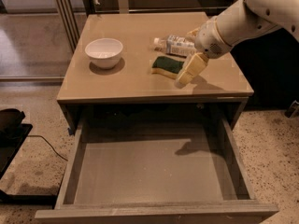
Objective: Place sponge into top drawer
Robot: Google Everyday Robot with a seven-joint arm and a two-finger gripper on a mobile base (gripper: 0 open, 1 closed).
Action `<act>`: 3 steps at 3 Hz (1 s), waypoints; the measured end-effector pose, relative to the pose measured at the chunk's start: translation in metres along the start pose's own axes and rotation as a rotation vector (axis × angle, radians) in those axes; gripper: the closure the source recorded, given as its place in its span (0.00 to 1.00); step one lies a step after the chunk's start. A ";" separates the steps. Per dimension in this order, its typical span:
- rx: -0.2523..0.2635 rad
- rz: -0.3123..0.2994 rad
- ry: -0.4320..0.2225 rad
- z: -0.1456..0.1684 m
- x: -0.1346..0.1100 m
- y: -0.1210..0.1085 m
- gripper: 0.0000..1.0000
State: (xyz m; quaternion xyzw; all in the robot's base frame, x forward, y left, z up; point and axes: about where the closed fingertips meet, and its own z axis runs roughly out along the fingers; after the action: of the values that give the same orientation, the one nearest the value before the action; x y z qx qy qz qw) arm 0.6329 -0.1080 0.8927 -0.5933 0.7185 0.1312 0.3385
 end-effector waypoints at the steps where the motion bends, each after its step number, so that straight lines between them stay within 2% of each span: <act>1: -0.003 0.055 0.018 0.022 0.007 -0.019 0.00; 3: -0.031 0.158 0.027 0.057 0.021 -0.035 0.00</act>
Offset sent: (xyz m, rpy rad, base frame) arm 0.0635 0.0032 -0.0500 0.0391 0.1375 -0.1329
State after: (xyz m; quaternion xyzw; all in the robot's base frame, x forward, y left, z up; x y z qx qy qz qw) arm 0.6835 -0.0994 0.8448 -0.5415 0.7654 0.1605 0.3083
